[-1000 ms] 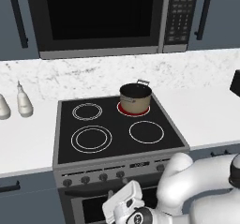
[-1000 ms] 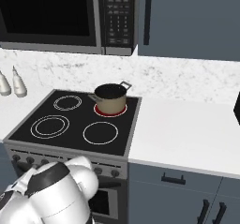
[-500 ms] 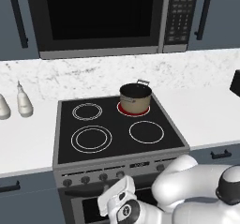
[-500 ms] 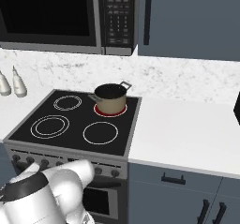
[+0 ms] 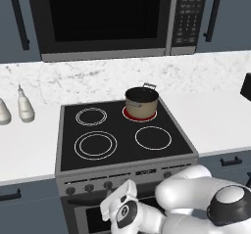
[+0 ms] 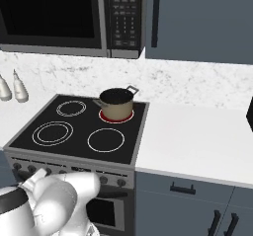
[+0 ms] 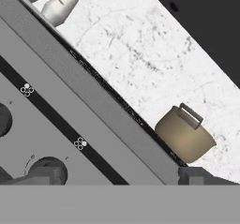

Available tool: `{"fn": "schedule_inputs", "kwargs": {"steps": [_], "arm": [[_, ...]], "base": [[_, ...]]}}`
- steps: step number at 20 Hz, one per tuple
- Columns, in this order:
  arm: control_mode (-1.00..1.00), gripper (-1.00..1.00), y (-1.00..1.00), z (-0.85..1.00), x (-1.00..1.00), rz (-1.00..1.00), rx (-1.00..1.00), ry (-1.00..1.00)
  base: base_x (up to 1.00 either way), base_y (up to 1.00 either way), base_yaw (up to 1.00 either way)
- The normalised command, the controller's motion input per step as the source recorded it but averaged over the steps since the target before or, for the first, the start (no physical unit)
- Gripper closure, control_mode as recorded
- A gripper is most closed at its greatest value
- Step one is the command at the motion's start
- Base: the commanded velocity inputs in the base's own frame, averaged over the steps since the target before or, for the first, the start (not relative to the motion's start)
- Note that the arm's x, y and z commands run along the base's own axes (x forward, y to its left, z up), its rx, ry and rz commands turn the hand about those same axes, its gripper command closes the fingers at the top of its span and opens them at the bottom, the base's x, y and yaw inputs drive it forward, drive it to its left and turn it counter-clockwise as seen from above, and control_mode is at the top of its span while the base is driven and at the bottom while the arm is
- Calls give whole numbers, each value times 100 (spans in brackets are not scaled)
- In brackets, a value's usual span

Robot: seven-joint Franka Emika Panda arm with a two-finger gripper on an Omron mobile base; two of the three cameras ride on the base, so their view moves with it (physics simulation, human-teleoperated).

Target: Turn off the rear right burner of the stove.

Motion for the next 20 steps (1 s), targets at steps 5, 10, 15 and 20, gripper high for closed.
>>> {"fn": "schedule_inputs", "kwargs": {"steps": [5, 10, 15, 20], "arm": [[-100, -100, 0, -31, 20, 0, 0, 6], [-100, -100, 0, -28, 20, 0, 0, 3], [-100, -100, 18, -24, 27, 0, 0, 3], [-100, -100, 32, -21, 20, 1, 0, 3]], "base": [[0, 0, 0], [0, 0, 0], [0, 0, 0], [0, 0, 0]]}}
